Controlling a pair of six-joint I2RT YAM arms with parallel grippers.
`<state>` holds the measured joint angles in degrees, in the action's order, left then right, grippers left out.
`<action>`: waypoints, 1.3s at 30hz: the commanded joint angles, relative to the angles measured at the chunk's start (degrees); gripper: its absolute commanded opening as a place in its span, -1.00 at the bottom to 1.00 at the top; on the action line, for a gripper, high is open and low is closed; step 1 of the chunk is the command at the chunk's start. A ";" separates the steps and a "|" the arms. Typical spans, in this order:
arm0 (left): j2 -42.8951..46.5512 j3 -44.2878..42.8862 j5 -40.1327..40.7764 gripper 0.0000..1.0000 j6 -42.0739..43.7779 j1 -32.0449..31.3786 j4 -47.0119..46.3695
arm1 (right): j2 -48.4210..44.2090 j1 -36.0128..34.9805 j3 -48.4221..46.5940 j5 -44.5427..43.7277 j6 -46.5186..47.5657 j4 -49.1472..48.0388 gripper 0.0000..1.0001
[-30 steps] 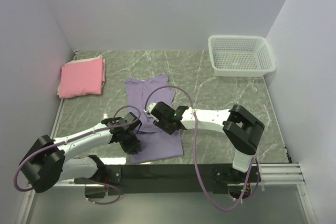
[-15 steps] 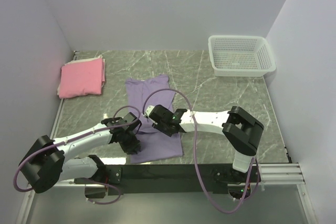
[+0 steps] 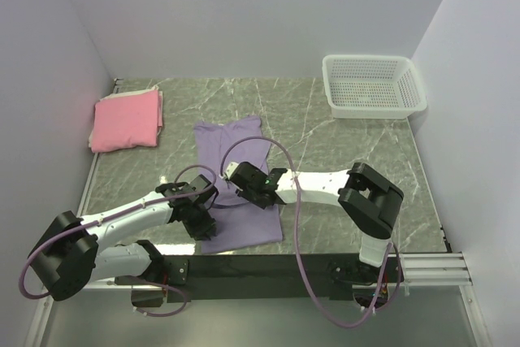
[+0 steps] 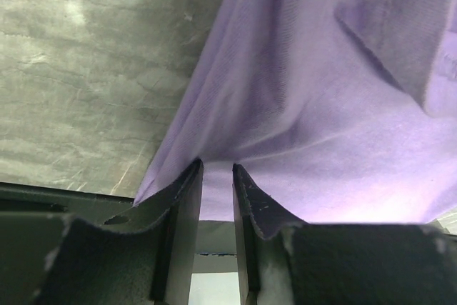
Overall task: Fold and stack the t-shirts
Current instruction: Fold the tshirt
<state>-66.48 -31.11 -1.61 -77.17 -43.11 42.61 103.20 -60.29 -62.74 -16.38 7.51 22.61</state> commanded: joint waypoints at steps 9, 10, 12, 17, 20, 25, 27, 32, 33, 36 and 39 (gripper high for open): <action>0.47 0.09 1.43 -0.40 0.53 -0.22 2.74 | 0.51 4.92 -4.05 0.12 0.75 -1.08 -0.42; 0.47 0.17 1.43 -0.39 0.53 -0.22 2.74 | 0.51 5.01 -4.06 0.30 0.75 -1.08 -0.48; 0.39 0.09 1.43 -0.40 0.70 -0.22 2.65 | 1.04 5.10 -4.06 0.38 0.75 -0.99 -0.60; 0.47 0.35 1.43 -0.40 0.70 -0.22 2.83 | 1.39 5.62 -3.71 0.74 0.84 -1.34 -0.63; 0.91 0.61 1.43 -0.40 0.53 -0.30 2.74 | 1.31 7.28 -3.62 1.17 0.93 -1.34 -0.63; 1.35 0.70 1.43 -0.40 0.70 -0.22 3.09 | -0.01 11.16 -3.88 3.72 1.89 -0.99 -0.63; 1.26 0.70 1.43 -0.40 0.70 -0.22 3.09 | -0.01 12.83 -4.32 4.60 1.98 -0.73 -0.61; 0.91 0.53 1.43 -0.40 0.79 -0.22 3.01 | 1.13 13.80 -5.02 6.18 1.63 -0.55 -0.60; 0.82 0.44 1.43 -0.40 0.79 -0.22 3.09 | 1.30 13.80 -5.02 6.27 1.46 -0.55 -0.60; 1.00 -0.52 1.43 -0.36 0.79 -0.22 3.97 | 0.52 13.97 -4.94 6.01 -0.12 -0.46 -0.59; 2.05 -3.33 4.49 -0.16 0.88 -0.22 6.16 | -1.85 14.85 -5.37 7.85 -5.02 1.46 -0.55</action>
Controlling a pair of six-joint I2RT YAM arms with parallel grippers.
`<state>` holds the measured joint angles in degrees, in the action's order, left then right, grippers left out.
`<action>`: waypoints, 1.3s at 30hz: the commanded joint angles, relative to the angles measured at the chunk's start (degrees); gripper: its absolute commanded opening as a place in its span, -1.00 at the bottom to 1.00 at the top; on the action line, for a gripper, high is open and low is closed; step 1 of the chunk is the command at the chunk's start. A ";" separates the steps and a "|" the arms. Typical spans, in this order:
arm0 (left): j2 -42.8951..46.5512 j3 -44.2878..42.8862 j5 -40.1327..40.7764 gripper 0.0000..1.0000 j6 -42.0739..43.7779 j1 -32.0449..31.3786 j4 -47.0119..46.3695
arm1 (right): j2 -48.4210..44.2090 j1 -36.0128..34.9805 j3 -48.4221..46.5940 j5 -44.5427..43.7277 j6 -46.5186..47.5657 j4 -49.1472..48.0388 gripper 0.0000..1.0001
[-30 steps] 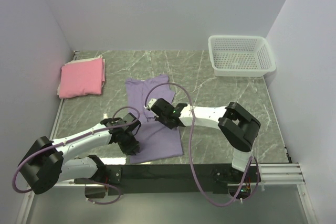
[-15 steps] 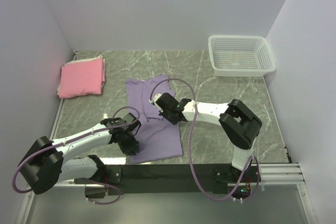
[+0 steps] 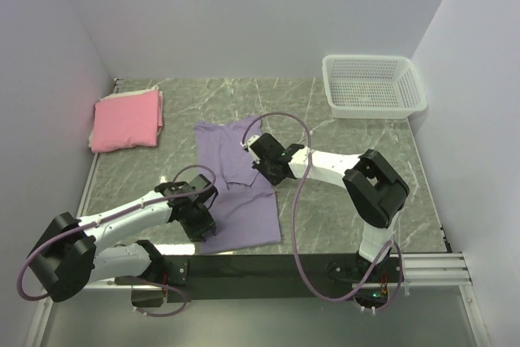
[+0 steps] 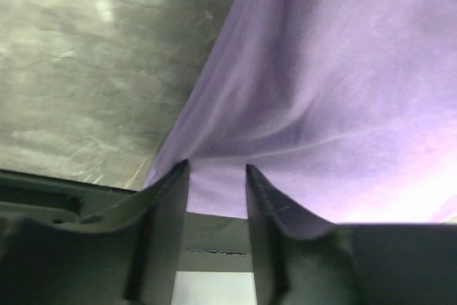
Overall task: Fold and stack the t-shirts
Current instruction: Fold the tshirt
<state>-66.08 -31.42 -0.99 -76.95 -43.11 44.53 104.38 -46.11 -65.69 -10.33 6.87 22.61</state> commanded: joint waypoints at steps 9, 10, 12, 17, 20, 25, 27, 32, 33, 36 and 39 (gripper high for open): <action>6.05 -12.44 10.22 0.41 0.39 -0.13 11.28 | -14.63 1.46 0.21 9.87 -22.23 10.24 -0.11; 6.14 -11.65 10.05 0.42 0.39 -0.22 11.63 | -15.34 1.55 0.82 10.15 -24.08 11.39 -0.07; 6.23 -10.42 9.52 0.44 0.48 -0.13 11.80 | -17.18 1.90 2.49 14.95 -29.08 12.80 -0.02; 7.63 -5.06 5.84 0.50 1.01 -0.13 10.14 | -23.43 1.72 11.27 22.36 -39.29 13.33 0.02; 8.51 -2.42 4.69 0.51 1.80 -0.13 9.08 | -25.71 0.50 15.76 22.98 -44.13 13.86 0.04; 7.46 0.13 1.61 0.50 4.43 -0.13 5.92 | -27.56 -2.93 19.10 22.46 -51.07 13.95 0.16; 6.50 0.39 1.43 0.45 5.84 -0.13 4.95 | -26.95 -4.07 19.37 22.37 -52.92 13.25 0.18; 2.98 1.27 -0.06 0.27 7.95 -0.22 2.84 | -21.94 -7.76 18.14 22.37 -53.98 13.78 0.18; 2.63 1.45 -0.32 0.22 8.21 -0.13 2.49 | -20.98 -8.38 18.06 22.54 -54.59 13.25 0.18; 1.84 2.32 -1.20 0.16 8.57 -0.13 1.70 | -19.31 -9.61 18.32 22.19 -55.56 13.34 0.14; 1.66 3.55 -2.26 0.16 8.92 -0.13 0.91 | -18.34 -9.70 19.81 23.16 -56.09 11.68 0.09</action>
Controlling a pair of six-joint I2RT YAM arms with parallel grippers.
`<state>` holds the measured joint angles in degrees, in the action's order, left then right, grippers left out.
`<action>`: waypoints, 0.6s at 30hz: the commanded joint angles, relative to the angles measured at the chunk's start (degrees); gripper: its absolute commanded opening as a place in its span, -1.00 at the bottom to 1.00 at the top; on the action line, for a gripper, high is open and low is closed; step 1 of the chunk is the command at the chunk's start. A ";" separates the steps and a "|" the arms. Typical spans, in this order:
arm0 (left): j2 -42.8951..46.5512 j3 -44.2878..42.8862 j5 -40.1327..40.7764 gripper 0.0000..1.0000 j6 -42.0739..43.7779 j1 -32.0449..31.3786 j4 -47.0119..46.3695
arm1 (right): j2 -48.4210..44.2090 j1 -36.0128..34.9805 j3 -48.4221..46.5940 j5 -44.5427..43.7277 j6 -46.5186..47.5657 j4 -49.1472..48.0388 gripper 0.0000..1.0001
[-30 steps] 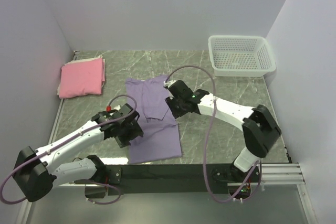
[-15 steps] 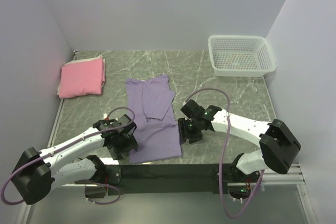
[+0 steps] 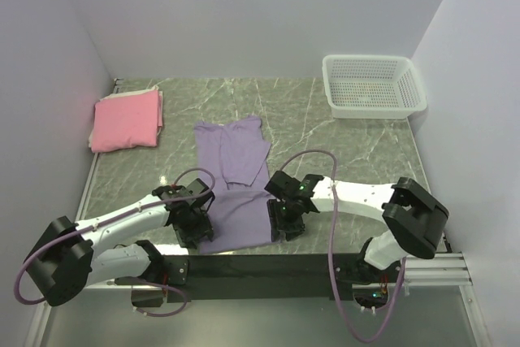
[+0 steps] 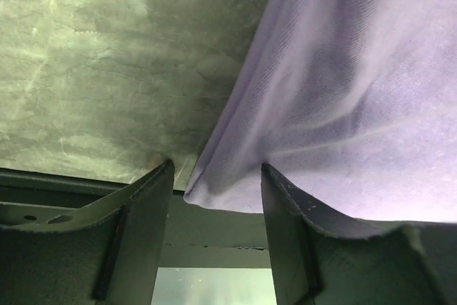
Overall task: Fold and stack the t-shirts
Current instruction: Fold the tshirt
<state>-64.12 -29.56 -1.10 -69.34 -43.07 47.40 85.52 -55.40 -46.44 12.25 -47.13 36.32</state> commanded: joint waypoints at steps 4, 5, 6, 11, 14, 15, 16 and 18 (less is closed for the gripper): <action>-0.92 3.01 -3.55 0.19 1.75 -0.17 -3.19 | 3.16 -0.76 0.12 1.11 -2.00 -2.22 0.03; -1.18 3.28 -4.25 0.19 1.84 -0.26 -3.36 | 3.69 -0.85 -0.14 1.02 -1.91 -2.13 0.02; -1.53 3.46 -4.52 0.20 1.75 -0.35 -3.97 | 4.91 -1.03 -0.41 1.02 -1.73 -1.86 0.01; -3.56 4.51 -5.58 0.17 1.67 -1.14 -4.68 | 7.12 -1.21 -0.94 1.02 -1.47 -1.34 -0.10; -3.91 4.95 -6.10 0.17 1.32 -1.66 -4.77 | 7.47 -1.21 -0.85 1.11 -1.47 -1.51 -0.19; -3.91 5.30 -6.28 0.16 1.23 -1.93 -4.77 | 7.56 -1.21 -0.94 1.02 -1.47 -1.34 -0.25; -3.91 5.56 -6.45 0.16 1.05 -2.02 -4.94 | 7.56 -1.29 -0.94 1.11 -1.38 -1.42 -0.29; -4.00 6.00 -6.72 0.10 0.70 -2.37 -5.47 | 7.56 -1.12 -0.94 0.85 -1.29 -1.60 -0.50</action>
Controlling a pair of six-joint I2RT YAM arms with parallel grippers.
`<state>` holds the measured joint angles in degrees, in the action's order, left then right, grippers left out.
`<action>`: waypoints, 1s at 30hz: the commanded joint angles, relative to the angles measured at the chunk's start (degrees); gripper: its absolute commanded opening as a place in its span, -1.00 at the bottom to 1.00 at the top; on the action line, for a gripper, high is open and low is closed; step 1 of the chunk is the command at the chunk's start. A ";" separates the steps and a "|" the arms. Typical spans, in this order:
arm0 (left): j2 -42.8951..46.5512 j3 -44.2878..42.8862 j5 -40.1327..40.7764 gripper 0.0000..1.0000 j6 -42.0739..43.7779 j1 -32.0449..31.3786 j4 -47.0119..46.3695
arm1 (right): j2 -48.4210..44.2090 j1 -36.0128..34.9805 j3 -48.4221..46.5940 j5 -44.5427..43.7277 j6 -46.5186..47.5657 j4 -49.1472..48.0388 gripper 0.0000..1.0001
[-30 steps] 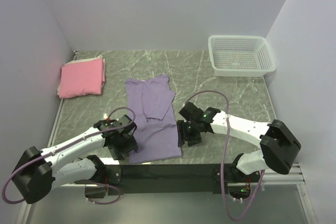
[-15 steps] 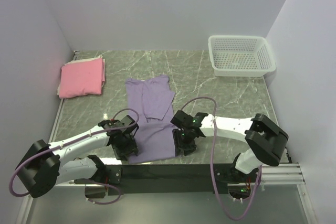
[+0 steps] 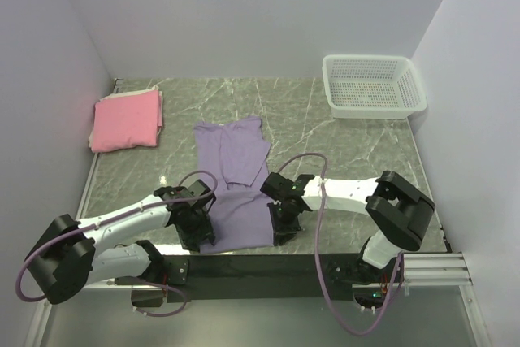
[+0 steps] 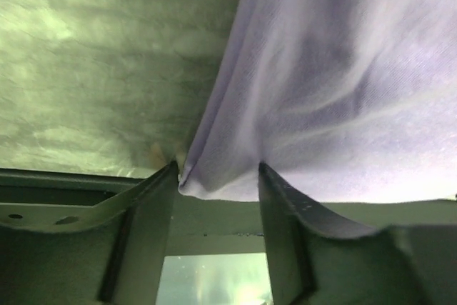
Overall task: Fold and stack the t-shirts
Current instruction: Fold the tshirt
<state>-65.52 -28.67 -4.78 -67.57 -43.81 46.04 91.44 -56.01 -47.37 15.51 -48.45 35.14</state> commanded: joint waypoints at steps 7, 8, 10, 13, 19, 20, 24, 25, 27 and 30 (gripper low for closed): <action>-4.97 5.20 -3.75 -0.50 -0.98 -2.33 -5.61 | 0.58 -0.24 0.18 -3.46 0.11 -0.24 -0.92; -4.97 5.11 -3.49 -0.60 -1.07 -2.33 -5.61 | -0.20 -0.24 0.26 -3.99 0.02 -0.07 -0.96; -4.36 4.50 -3.05 -0.94 -1.25 -2.33 -4.65 | -1.26 0.11 0.09 -4.96 0.11 0.89 -1.00; -1.74 2.22 -1.38 -0.99 -1.77 -2.42 -0.44 | -4.33 0.20 -0.26 -7.51 0.63 2.83 -1.00; 5.99 -2.62 -2.87 -0.99 -2.21 -2.33 7.21 | -11.01 0.11 -2.54 -9.61 5.20 12.57 -1.00; 6.97 -3.06 -3.48 -0.99 -2.04 -2.33 7.92 | -12.85 0.11 -2.89 -10.49 6.60 14.33 -1.00; 10.49 -5.08 -4.89 -0.99 -1.17 -2.42 10.82 | -16.81 0.02 -5.09 -12.35 8.63 23.12 -1.00; 11.45 -5.17 -7.50 -0.99 0.32 -2.42 10.65 | -17.69 0.02 -5.01 -10.60 8.81 23.75 -1.00; 12.25 -5.43 -10.24 -0.99 1.56 -2.33 10.03 | -20.24 -0.15 -4.22 -8.05 8.98 24.36 -1.00; 14.62 -5.96 -14.55 -0.99 3.67 -2.33 10.03 | -23.05 -0.42 -4.04 -4.88 9.33 26.29 -1.00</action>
<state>-52.73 -32.88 -14.83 -67.53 -45.98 51.53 71.29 -56.03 -51.03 9.37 -41.19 52.77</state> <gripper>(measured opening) 0.039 0.100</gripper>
